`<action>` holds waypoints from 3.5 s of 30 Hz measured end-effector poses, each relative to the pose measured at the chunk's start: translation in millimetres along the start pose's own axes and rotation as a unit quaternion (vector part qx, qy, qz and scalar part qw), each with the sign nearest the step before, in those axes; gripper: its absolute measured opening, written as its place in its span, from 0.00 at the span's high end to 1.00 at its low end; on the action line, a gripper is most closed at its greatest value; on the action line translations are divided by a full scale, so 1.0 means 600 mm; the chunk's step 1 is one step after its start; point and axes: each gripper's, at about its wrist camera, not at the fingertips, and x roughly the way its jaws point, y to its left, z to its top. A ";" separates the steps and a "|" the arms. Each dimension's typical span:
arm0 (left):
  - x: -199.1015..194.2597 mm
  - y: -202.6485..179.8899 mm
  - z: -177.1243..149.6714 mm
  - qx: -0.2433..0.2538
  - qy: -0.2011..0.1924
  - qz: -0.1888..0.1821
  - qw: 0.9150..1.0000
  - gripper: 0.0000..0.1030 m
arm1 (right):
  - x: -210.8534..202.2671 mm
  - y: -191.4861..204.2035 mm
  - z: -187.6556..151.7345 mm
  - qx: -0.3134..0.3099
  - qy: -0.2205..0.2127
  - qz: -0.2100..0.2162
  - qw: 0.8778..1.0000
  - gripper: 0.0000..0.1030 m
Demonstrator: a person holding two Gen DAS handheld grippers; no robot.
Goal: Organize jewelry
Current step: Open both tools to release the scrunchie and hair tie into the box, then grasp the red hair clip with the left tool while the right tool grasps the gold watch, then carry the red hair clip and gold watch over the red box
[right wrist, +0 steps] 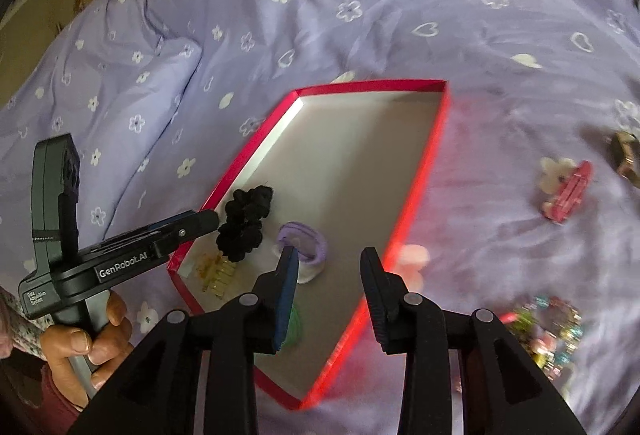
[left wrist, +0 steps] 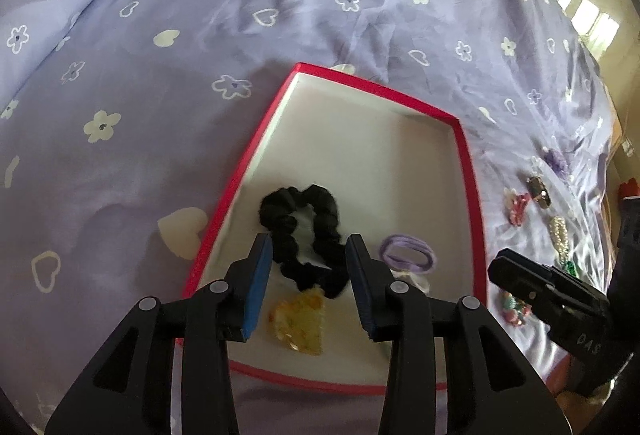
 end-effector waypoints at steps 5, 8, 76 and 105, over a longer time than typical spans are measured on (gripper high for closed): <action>-0.012 -0.035 -0.007 0.017 -0.003 -0.011 1.000 0.58 | -0.037 -0.033 -0.008 0.020 -0.017 -0.009 1.000 0.64; -0.017 -0.063 -0.010 0.034 -0.003 -0.023 0.999 0.58 | -0.061 -0.058 -0.015 0.032 -0.027 -0.021 0.999 0.64; 0.135 -0.412 0.015 0.213 0.047 -0.098 0.971 0.83 | -0.123 -0.351 0.056 0.128 -0.078 -0.104 0.983 0.93; 0.016 -0.194 0.031 0.125 0.000 -0.069 0.990 0.83 | -0.081 -0.151 0.058 0.067 -0.054 -0.055 0.995 0.93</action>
